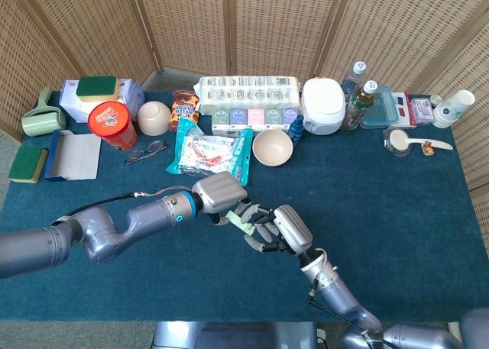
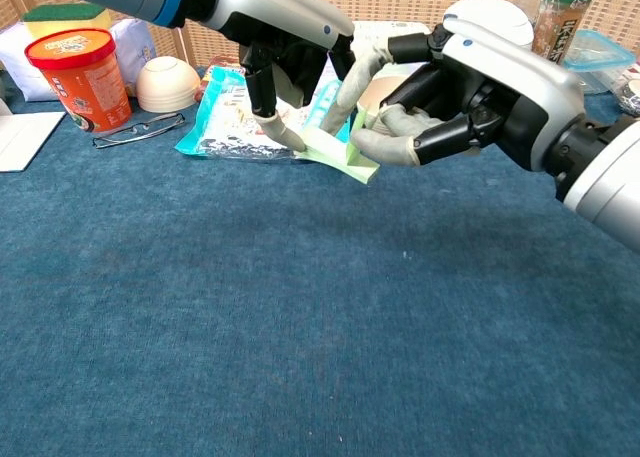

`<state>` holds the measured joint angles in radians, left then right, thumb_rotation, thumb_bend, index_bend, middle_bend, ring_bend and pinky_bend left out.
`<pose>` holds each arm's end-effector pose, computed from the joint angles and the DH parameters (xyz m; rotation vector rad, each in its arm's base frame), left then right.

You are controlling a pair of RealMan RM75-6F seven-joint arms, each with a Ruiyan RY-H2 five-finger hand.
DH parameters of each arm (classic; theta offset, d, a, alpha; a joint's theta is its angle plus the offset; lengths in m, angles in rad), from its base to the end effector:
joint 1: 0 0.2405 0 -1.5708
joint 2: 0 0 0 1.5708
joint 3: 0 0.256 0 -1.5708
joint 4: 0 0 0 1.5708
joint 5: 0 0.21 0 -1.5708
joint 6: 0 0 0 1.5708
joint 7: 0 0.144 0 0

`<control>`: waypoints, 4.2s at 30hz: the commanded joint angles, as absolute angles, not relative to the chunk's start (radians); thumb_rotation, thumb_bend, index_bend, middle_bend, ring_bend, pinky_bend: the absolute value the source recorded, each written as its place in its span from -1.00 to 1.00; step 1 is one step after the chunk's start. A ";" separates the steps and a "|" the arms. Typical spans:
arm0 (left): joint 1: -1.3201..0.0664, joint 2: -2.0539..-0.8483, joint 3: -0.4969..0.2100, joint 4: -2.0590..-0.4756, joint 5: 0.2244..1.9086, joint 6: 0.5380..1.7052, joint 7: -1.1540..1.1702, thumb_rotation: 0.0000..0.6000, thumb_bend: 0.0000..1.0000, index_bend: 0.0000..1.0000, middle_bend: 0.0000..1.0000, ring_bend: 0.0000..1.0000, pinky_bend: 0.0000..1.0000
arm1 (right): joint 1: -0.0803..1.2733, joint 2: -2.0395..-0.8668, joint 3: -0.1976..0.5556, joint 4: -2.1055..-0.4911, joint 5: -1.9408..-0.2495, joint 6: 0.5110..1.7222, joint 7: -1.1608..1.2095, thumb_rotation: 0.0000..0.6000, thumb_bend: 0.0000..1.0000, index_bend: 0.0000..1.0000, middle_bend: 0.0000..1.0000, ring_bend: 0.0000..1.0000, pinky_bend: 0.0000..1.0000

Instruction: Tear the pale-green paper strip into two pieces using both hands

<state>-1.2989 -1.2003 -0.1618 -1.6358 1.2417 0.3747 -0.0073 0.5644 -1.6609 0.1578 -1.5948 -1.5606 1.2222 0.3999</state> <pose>0.0058 0.3689 0.0219 -2.5569 -0.6877 -0.7243 -0.1002 -0.2698 -0.0158 1.6157 -1.5171 1.7792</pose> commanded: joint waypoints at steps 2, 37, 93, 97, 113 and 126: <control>-1.298 -1.196 -0.161 -1.640 1.245 0.376 -0.011 1.00 -0.23 0.34 1.00 1.00 1.00 | 0.567 -1.663 0.158 -1.591 -1.557 1.222 0.402 1.00 -0.31 -0.02 0.89 1.00 1.00; -1.278 -1.168 -0.156 -1.661 1.299 0.379 -0.073 1.00 -0.23 0.34 1.00 1.00 1.00 | 0.575 -1.624 0.150 -1.577 -1.562 1.237 0.398 1.00 -0.31 -0.01 0.89 1.00 1.00; -1.286 -1.184 -0.159 -1.631 1.342 0.364 -0.141 1.00 -0.23 0.34 1.00 1.00 1.00 | 0.600 -1.668 0.148 -1.560 -1.554 1.235 0.383 1.00 -0.15 0.14 0.90 0.99 0.99; -1.287 -1.185 -0.158 -1.631 1.341 0.364 -0.142 1.00 -0.23 0.34 1.00 1.00 1.00 | 0.601 -1.670 0.148 -1.558 -1.554 1.236 0.385 1.00 -0.15 0.21 0.90 0.99 0.99; -1.283 -1.187 -0.151 -1.634 1.345 0.368 -0.140 1.00 -0.23 0.35 1.00 1.00 1.00 | 0.600 -1.673 0.146 -1.559 -1.555 1.239 0.383 1.00 -0.15 0.41 0.93 0.99 0.99; -1.281 -1.191 -0.147 -1.631 1.348 0.371 -0.141 1.00 -0.22 0.37 1.00 1.00 1.00 | 0.598 -1.680 0.146 -1.555 -1.554 1.244 0.385 1.00 -0.15 0.61 0.97 1.00 0.99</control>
